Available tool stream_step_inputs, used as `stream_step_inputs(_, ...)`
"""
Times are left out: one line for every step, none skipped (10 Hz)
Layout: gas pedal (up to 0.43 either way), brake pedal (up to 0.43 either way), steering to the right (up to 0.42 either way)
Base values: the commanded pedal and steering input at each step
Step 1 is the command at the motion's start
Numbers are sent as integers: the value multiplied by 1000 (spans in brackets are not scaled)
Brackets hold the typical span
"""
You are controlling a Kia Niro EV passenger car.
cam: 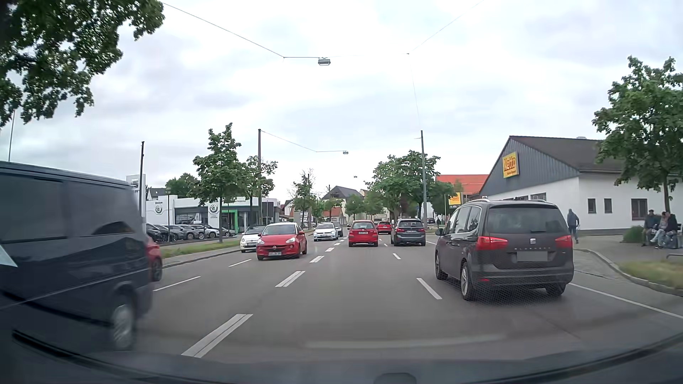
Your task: Follow the waypoints while adhering to traffic rules and regulations
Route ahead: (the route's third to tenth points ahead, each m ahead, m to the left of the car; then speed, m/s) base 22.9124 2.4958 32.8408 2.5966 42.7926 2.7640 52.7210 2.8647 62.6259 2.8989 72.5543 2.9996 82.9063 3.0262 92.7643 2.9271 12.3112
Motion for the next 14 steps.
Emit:
stream_step_inputs(197,0,-5)
stream_step_inputs(157,0,-4)
stream_step_inputs(157,0,-5)
stream_step_inputs(157,0,-5)
stream_step_inputs(157,0,-3)
stream_step_inputs(150,0,-2)
stream_step_inputs(138,0,-2)
stream_step_inputs(130,0,-2)
stream_step_inputs(130,0,-2)
stream_step_inputs(130,0,-2)
stream_step_inputs(130,0,-1)
stream_step_inputs(130,0,-2)
stream_step_inputs(138,0,-2)
stream_step_inputs(157,0,-1)
